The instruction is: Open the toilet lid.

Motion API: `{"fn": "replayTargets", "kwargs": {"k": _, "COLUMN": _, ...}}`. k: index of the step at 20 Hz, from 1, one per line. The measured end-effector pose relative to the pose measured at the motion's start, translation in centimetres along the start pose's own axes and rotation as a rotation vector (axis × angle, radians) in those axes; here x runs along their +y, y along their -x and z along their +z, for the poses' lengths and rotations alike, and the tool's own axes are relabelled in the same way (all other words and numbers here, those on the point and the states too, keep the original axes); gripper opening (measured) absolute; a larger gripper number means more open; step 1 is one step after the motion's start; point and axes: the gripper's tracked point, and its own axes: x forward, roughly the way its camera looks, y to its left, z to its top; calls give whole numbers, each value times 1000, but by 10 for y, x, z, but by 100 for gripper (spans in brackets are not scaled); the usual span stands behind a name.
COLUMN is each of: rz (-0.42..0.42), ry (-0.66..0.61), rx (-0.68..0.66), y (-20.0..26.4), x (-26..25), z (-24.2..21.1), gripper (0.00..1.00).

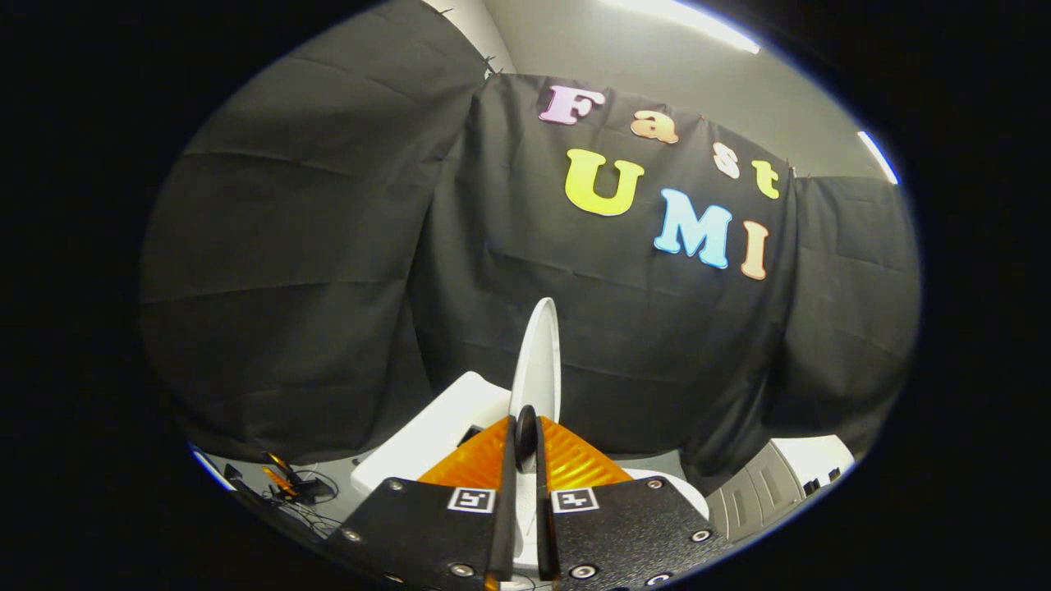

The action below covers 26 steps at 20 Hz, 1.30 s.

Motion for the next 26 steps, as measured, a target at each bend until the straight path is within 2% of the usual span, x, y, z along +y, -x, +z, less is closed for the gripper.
{"fn": "replayTargets", "kwargs": {"k": 1, "rz": 5, "ry": -15, "rx": -6, "y": 6, "x": -3, "z": 2, "gripper": 14}}
{"fn": "replayTargets", "kwargs": {"k": 2, "rz": 11, "ry": -28, "rx": -11, "y": 13, "x": -6, "z": 3, "gripper": 25}}
{"fn": "replayTargets", "kwargs": {"k": 4, "rz": 34, "ry": -70, "rx": -38, "y": 27, "x": -12, "z": 10, "gripper": 52}}
{"fn": "replayTargets", "kwargs": {"k": 7, "rz": 137, "ry": -156, "rx": -113, "y": 53, "x": -11, "z": 26, "gripper": 93}}
{"fn": "replayTargets", "kwargs": {"k": 9, "rz": 194, "ry": -202, "rx": -166, "y": 74, "x": -26, "z": 37, "gripper": 95}}
{"fn": "replayTargets", "kwargs": {"k": 13, "rz": 204, "ry": -228, "rx": -274, "y": 105, "x": -89, "z": 54, "gripper": 95}}
{"fn": "replayTargets", "kwargs": {"k": 18, "rz": 70, "ry": -196, "rx": -332, "y": 124, "x": -198, "z": 50, "gripper": 95}}
{"fn": "replayTargets", "kwargs": {"k": 20, "rz": 51, "ry": -187, "rx": -359, "y": 131, "x": -230, "z": 51, "gripper": 95}}
{"fn": "replayTargets", "kwargs": {"k": 26, "rz": -79, "ry": -205, "rx": -361, "y": 133, "x": -358, "z": 15, "gripper": 95}}
